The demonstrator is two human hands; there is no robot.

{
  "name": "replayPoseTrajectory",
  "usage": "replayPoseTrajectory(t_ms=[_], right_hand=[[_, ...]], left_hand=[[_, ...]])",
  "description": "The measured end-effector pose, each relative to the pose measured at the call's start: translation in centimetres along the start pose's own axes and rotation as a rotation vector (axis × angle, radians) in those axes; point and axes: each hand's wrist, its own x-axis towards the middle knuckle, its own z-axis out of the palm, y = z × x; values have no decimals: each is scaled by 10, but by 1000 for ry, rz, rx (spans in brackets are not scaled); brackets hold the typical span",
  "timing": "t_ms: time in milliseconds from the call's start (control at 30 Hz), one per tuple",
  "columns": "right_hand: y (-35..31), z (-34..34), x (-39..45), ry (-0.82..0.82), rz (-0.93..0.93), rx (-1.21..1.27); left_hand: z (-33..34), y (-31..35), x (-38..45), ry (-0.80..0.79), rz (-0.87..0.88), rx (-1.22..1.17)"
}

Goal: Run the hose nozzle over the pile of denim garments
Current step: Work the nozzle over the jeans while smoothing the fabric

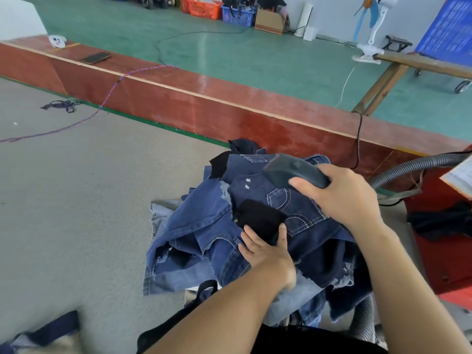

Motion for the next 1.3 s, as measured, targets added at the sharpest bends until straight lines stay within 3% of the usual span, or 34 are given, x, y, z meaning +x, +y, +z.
replayPoseTrajectory(t_ms=[133,233,800,1100,1300], right_hand=[[19,-1,-13,-166,-5,-274],[24,7,-15,-245,-1,-330],[-13,65,1,-146,-145,-307],[2,6,8,-50,-41,-45],[26,-3,-11,-229,-2,-297]], left_hand=[[0,2,1,2,-12,2],[0,2,2,-14,-15,9],[4,0,10,-11,-12,5],[1,-3,4,-28,31,31],[-1,-2,4,-37,20,39]])
